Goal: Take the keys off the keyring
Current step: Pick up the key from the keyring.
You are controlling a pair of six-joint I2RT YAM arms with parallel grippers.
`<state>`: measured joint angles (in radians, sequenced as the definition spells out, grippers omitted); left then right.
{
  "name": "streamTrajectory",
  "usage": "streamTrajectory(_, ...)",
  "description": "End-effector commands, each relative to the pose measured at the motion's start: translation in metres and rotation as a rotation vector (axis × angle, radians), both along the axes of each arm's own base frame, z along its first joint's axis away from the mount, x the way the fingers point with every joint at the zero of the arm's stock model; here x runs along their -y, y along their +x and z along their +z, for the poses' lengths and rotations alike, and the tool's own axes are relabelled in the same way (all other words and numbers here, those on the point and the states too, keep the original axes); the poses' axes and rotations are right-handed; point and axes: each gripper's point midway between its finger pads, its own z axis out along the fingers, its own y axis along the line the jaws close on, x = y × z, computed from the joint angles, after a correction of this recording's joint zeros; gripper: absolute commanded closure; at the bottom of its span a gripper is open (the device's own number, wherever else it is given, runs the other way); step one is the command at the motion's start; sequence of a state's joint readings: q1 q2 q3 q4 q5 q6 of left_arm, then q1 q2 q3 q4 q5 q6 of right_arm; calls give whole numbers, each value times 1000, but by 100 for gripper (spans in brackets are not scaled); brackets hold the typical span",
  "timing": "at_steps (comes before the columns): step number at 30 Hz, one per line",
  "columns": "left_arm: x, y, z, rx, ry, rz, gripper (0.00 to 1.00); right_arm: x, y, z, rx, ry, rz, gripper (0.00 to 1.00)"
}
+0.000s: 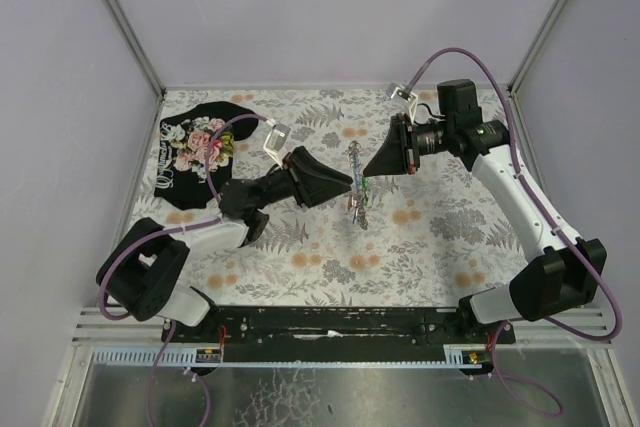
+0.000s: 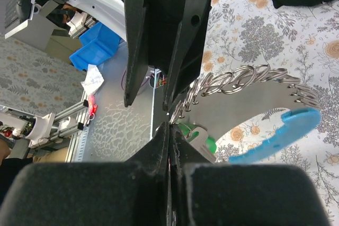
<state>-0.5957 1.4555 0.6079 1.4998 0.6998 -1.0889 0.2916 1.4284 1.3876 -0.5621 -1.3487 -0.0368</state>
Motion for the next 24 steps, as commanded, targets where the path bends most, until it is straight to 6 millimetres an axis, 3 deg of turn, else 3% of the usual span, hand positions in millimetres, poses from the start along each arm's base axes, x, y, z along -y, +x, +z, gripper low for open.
streamTrajectory(1, 6, 0, 9, 10, -15, -12, 65, 2, -13, 24, 57, 72, 52, 100)
streamTrajectory(10, 13, 11, 8, 5, 11, 13, 65, 4, -13, 20, 131, 46, 35, 100)
streamTrajectory(21, 17, 24, -18, 62, 207, 111, 65, 23, -4, 8, 361, -180, -4, 100)
streamTrajectory(24, 17, 22, -16, 103, 223, 111, 65, 27, -3, 4, 436, -251, 11, 100)
